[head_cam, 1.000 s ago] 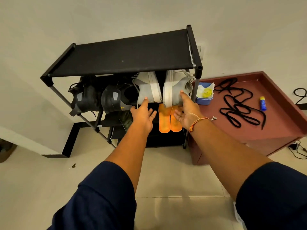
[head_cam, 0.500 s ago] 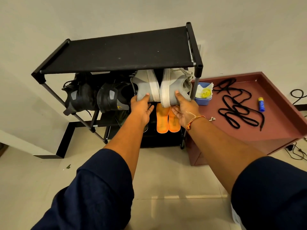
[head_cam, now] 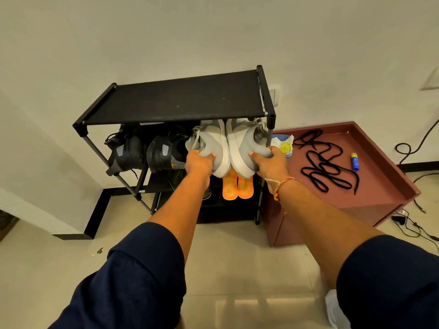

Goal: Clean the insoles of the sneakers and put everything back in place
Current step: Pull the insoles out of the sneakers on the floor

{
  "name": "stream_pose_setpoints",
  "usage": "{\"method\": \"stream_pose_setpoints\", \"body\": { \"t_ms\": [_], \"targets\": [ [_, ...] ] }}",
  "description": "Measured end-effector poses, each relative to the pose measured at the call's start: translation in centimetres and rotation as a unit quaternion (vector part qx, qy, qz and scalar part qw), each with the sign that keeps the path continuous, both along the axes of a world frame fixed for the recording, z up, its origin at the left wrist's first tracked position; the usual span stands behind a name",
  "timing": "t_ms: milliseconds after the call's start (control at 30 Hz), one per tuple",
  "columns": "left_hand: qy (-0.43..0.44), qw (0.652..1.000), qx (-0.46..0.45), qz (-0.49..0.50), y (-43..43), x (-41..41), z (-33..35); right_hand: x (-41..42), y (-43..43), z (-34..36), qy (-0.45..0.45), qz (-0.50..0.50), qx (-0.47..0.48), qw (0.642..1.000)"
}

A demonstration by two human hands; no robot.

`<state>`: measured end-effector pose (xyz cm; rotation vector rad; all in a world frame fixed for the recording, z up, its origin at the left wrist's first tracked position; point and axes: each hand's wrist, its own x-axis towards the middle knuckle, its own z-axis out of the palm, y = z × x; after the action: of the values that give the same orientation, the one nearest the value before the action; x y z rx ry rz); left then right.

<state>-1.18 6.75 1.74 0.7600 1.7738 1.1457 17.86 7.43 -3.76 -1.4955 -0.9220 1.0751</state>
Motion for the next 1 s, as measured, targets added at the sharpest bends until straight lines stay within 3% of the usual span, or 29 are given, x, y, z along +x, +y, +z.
{"method": "stream_pose_setpoints", "body": {
  "t_ms": [200,333,700,1000],
  "targets": [
    [0.153,0.988,-0.003,-0.033,-4.4,-0.2,2.0,-1.6,-5.3,5.1,-0.129,0.01,0.018,0.991],
    [0.207,0.977,0.008,-0.058,-7.6,-0.2,2.9,-1.8,-8.2,6.3,-0.179,0.019,0.02,0.984],
    [0.277,0.956,0.065,-0.066,-19.7,0.9,0.5,0.1,-20.0,6.2,-0.347,0.054,0.057,0.934],
    [0.273,0.96,0.036,-0.047,-27.5,0.3,-6.2,1.1,-27.7,2.7,-0.436,0.081,0.023,0.896]
  ]
}}
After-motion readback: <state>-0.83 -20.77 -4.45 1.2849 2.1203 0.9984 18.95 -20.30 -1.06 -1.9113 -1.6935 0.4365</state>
